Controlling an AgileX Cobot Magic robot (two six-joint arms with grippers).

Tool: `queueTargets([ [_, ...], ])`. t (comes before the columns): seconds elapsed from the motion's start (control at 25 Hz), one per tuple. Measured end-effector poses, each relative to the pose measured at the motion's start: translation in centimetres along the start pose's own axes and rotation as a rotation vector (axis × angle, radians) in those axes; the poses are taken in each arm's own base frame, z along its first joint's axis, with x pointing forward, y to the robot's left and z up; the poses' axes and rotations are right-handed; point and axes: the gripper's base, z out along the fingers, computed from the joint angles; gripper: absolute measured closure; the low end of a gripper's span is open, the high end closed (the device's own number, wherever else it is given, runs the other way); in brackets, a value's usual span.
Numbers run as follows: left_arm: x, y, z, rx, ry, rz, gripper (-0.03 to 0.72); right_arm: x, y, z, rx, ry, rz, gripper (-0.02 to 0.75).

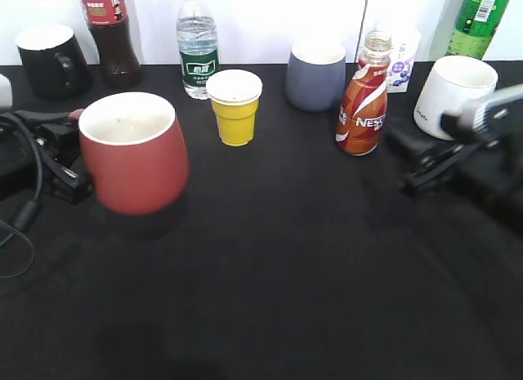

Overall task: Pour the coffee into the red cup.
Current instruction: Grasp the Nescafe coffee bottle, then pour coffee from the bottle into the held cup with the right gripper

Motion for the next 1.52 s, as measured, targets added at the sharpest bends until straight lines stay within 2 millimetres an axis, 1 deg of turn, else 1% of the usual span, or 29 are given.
queueTargets([
  [0.12, 0.0, 0.0, 0.0, 0.0, 0.0, 0.0, 0.642, 1.7, 0.2, 2.2, -0.035, 0.02, -0.006, 0.101],
  [0.24, 0.0, 0.0, 0.0, 0.0, 0.0, 0.0, 0.642, 2.6, -0.1, 5.4, -0.037, 0.011, 0.029, 0.1],
  [0.44, 0.0, 0.0, 0.0, 0.0, 0.0, 0.0, 0.642, 3.5, -0.3, 7.9, -0.04, 0.026, 0.028, 0.099],
  [0.56, 0.0, 0.0, 0.0, 0.0, 0.0, 0.0, 0.642, 4.5, -0.3, 9.1, -0.052, 0.057, 0.043, 0.098],
  [0.64, 0.0, 0.0, 0.0, 0.0, 0.0, 0.0, 0.642, 4.4, -0.3, 10.0, -0.054, 0.045, 0.045, 0.098],
  [0.76, 0.0, 0.0, 0.0, 0.0, 0.0, 0.0, 0.642, 5.0, -0.2, 11.8, -0.064, 0.033, 0.057, 0.098],
  [0.96, 0.0, 0.0, 0.0, 0.0, 0.0, 0.0, 0.642, 5.4, -0.1, 13.8, -0.082, 0.013, 0.047, 0.105],
  [1.0, 0.0, 0.0, 0.0, 0.0, 0.0, 0.0, 0.642, 5.5, -0.1, 13.8, -0.083, 0.012, 0.047, 0.11],
  [1.04, 0.0, 0.0, 0.0, 0.0, 0.0, 0.0, 0.642, 5.6, -0.1, 13.8, -0.084, 0.012, 0.047, 0.139],
  [1.08, 0.0, 0.0, 0.0, 0.0, 0.0, 0.0, 0.642, 5.5, -0.1, 13.8, -0.085, 0.003, 0.048, 0.198],
  [1.28, 0.0, 0.0, 0.0, 0.0, 0.0, 0.0, 0.642, 5.5, 0.0, 13.7, -0.086, -0.014, 0.041, 0.203],
  [1.4, 0.0, 0.0, 0.0, 0.0, 0.0, 0.0, 0.642, 5.5, 0.1, 12.6, -0.088, -0.007, 0.025, 0.203],
  [1.52, 0.0, 0.0, 0.0, 0.0, 0.0, 0.0, 0.642, 4.7, 0.2, 11.4, -0.091, -0.007, -0.004, 0.203],
])
